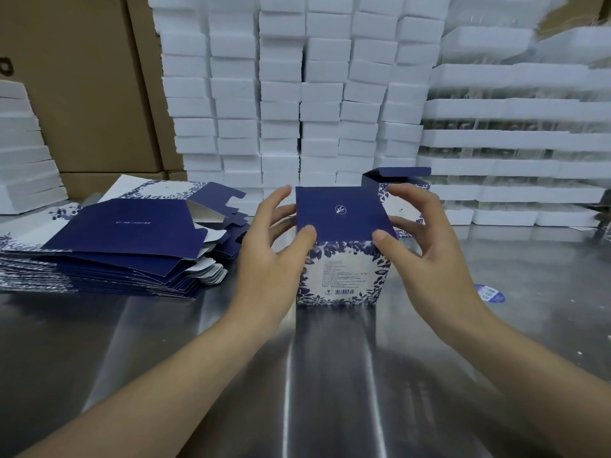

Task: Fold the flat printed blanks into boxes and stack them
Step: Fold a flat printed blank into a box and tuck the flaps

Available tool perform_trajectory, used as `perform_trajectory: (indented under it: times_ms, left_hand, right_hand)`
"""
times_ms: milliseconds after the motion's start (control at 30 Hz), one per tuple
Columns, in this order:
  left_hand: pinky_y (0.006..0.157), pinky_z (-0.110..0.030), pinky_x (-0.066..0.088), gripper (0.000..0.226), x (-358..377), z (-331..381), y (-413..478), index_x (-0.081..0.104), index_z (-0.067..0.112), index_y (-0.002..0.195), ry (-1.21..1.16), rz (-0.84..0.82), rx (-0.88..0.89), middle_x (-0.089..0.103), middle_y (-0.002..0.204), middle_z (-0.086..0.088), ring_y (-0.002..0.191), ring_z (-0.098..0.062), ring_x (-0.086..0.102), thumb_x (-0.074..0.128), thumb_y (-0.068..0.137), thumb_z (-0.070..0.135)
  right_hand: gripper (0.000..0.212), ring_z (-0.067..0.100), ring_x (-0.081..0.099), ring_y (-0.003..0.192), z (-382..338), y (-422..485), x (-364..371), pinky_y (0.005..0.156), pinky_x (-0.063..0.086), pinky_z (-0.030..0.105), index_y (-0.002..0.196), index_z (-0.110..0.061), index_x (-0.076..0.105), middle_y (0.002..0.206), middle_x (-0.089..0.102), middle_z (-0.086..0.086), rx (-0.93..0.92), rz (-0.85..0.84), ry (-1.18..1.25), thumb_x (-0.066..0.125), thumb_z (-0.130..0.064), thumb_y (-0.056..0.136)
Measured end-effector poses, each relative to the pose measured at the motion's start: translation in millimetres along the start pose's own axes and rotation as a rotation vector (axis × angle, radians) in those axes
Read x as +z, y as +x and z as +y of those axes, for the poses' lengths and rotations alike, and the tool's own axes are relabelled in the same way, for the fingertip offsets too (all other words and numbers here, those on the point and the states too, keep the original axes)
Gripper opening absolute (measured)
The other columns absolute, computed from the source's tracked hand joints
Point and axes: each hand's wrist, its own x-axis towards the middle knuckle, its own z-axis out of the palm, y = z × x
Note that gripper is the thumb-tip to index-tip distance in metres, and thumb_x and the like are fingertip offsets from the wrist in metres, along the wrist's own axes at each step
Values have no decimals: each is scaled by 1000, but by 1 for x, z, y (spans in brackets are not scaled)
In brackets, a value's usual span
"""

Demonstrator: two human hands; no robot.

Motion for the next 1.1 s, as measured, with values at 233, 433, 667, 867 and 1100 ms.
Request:
perform_trajectory:
  times_ms: [233,433,667,867,1100]
  left_hand:
    - [104,-34,56,92,-5,-17,-3,30,53,158,324,-104,142,44,144,27,136,-2,50,69,92,3]
    - [101,-42,57,56,-8,-23,-2,55,49,142,409,-97,170,43,142,21,129,-4,54,68,89,38]
    - [101,-44,57,26,-9,-26,-1,70,44,119,377,-109,147,42,141,20,135,-8,52,75,94,36]
    - [103,-49,55,13,-6,-24,-2,72,36,104,363,-137,205,46,138,17,143,2,39,76,96,27]
    - [103,-23,41,10,-4,-23,-3,73,36,93,406,-188,236,41,149,16,145,6,34,74,98,28]
  right_hand:
    - [92,8,57,126,21,-6,0,93,60,26,154,-49,38,151,39,-23,-55,-96,-268,68,10,90]
    - [82,10,59,119,30,-7,-2,95,59,34,155,-43,42,155,35,-23,-97,-127,-447,76,-3,92]
    - [47,12,60,121,33,-9,-1,105,53,41,141,-44,58,151,41,-20,-41,-132,-432,71,-31,98]
    - [35,12,45,144,32,-8,1,113,47,49,135,-46,61,146,46,-18,-46,-144,-410,65,-36,101]
    - [10,-1,30,151,33,-8,2,111,46,53,108,-41,65,135,47,-26,-58,-163,-432,60,-33,106]
